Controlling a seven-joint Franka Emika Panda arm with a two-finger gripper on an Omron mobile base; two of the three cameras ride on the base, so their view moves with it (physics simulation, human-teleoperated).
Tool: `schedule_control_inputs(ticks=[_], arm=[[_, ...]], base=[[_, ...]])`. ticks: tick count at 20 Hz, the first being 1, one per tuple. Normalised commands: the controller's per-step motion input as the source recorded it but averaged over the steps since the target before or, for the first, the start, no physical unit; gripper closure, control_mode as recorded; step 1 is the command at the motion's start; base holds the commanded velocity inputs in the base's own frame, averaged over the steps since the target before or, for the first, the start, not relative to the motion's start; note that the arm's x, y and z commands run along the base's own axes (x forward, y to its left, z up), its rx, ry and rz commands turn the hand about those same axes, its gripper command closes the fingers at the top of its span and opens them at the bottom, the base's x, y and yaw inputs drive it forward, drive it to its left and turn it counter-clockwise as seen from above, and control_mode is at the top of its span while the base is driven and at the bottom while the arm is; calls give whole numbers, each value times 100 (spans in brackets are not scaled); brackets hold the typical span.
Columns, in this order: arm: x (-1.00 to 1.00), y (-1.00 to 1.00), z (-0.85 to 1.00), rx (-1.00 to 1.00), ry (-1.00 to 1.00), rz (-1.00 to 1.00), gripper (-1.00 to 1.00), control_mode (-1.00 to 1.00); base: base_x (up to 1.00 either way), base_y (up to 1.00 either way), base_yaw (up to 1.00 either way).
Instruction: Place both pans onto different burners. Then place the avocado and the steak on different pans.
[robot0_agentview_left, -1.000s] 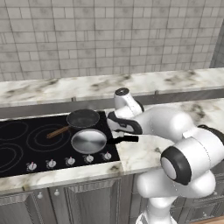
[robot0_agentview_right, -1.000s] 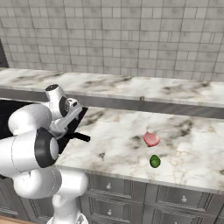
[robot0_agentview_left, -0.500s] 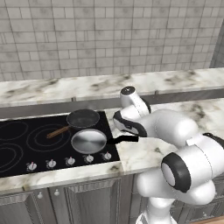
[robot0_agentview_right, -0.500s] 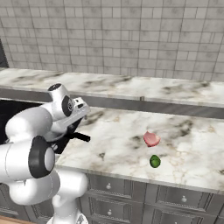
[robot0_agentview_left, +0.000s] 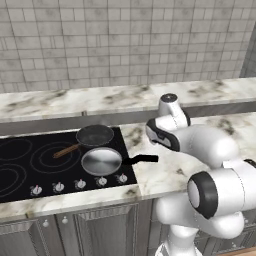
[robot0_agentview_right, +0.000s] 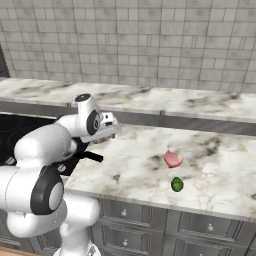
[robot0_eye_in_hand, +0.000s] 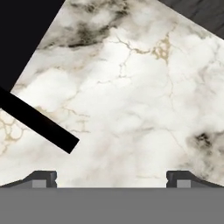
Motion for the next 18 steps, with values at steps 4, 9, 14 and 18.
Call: schedule_control_inputs(ticks=[4, 9, 14, 18], arm=[[0, -70, 0, 7, -1, -12, -100, -100], [0, -72, 0, 1, 0, -1, -100, -100], [0, -81, 0, 3, 0, -3, -100, -100], [0, -80, 0, 1, 0, -3, -100, -100]], base=[[0, 0, 0], [0, 0, 0], [0, 0, 0], [0, 0, 0]])
